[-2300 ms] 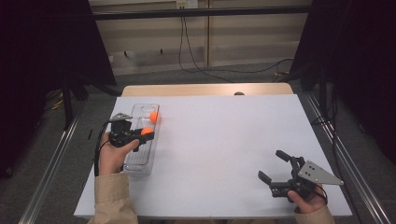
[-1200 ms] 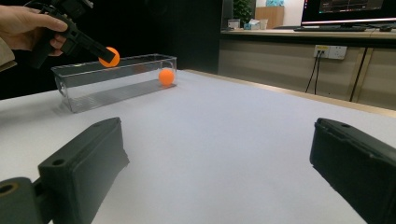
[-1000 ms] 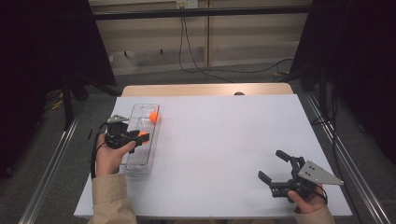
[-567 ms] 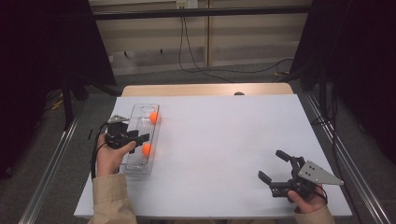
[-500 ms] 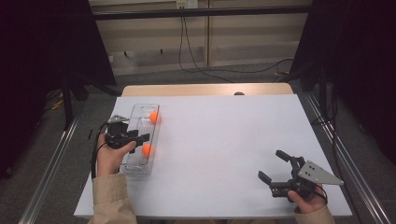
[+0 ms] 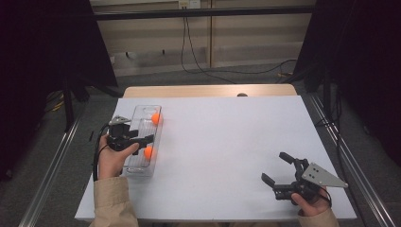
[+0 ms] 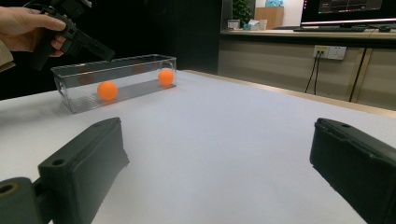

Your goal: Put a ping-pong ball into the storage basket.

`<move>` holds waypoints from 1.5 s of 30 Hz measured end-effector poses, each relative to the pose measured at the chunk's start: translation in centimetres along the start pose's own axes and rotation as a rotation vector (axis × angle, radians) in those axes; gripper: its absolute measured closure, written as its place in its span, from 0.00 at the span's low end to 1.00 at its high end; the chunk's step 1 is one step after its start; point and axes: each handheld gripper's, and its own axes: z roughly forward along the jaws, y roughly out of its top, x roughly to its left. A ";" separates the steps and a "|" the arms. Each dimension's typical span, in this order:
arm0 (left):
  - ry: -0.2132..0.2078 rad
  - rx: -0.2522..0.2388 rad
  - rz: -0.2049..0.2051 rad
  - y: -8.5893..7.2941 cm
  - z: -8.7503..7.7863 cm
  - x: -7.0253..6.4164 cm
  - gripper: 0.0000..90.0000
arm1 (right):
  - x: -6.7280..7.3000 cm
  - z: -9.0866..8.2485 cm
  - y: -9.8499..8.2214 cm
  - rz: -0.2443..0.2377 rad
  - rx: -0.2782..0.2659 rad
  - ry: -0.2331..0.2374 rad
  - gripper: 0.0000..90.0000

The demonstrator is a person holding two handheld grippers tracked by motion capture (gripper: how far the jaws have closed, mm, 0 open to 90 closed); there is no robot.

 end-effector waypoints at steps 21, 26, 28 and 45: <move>-0.036 -0.053 0.017 -0.1 -0.3 -0.9 0.09 | -0.1 0.0 0.0 0.003 -0.002 -0.002 0.03; -0.052 -0.084 0.021 -0.4 -0.7 -1.1 0.05 | 0.0 0.0 0.0 0.007 -0.005 -0.004 0.03; -0.066 -0.091 0.023 -0.5 -0.9 -1.2 0.05 | 0.0 0.0 0.0 0.004 -0.002 -0.003 0.03; -0.084 -0.132 0.048 -2.0 -1.5 -1.6 0.04 | 0.0 0.0 0.0 0.007 -0.004 -0.005 0.03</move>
